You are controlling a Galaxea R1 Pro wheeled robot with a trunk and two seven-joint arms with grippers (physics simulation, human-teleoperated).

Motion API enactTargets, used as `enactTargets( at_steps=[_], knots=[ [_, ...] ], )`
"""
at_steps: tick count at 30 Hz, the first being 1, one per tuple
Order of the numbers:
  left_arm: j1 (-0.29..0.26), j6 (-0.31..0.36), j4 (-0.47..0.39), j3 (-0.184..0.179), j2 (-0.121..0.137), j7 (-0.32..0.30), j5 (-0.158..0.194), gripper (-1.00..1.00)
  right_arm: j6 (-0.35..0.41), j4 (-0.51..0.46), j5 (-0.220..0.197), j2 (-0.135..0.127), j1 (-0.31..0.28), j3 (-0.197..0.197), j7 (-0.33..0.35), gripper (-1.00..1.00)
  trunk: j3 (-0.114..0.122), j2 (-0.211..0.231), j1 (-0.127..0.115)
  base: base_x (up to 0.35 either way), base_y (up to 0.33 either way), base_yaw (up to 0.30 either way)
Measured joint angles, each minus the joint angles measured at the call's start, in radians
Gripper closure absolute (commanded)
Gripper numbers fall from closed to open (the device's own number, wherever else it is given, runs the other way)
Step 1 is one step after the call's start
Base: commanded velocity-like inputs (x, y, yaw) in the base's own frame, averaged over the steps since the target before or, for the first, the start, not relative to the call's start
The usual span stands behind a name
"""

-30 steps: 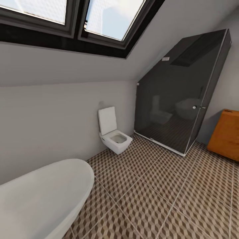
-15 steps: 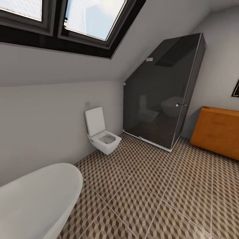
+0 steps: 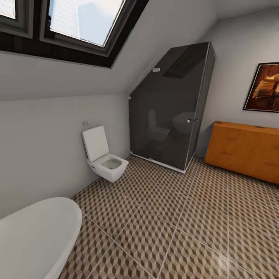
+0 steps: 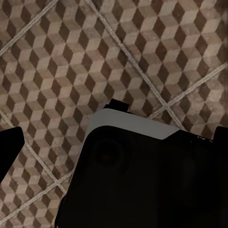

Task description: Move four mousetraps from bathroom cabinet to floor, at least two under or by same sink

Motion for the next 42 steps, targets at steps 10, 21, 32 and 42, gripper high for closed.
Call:
enactTargets(
  at_steps=[10, 21, 32, 42],
  knots=[
    [0.000, 0.000, 0.000, 0.000, 0.000, 0.000, 0.000, -1.00, 0.000, 0.000, 0.000, -0.001, 0.000, 0.000, 0.001, -1.00, 0.000, 0.000, 0.000, 0.000, 0.000, -0.297],
    [0.000, 0.000, 0.000, 0.000, 0.000, 0.000, 0.000, -1.00, 0.000, 0.000, 0.000, -0.003, 0.000, 0.000, 0.001, -1.00, 0.000, 0.000, 0.000, 0.000, 0.000, -0.299],
    [0.000, 0.000, 0.000, 0.000, 0.000, 0.000, 0.000, -1.00, 0.000, 0.000, 0.000, -0.003, 0.000, 0.000, 0.001, -1.00, 0.000, 0.000, 0.000, 0.000, 0.000, -0.299],
    [0.000, 0.000, 0.000, 0.000, 0.000, 0.000, 0.000, -1.00, 0.000, 0.000, 0.000, -0.003, 0.000, 0.000, 0.001, -1.00, 0.000, 0.000, 0.000, 0.000, 0.000, -0.299]
  ],
)
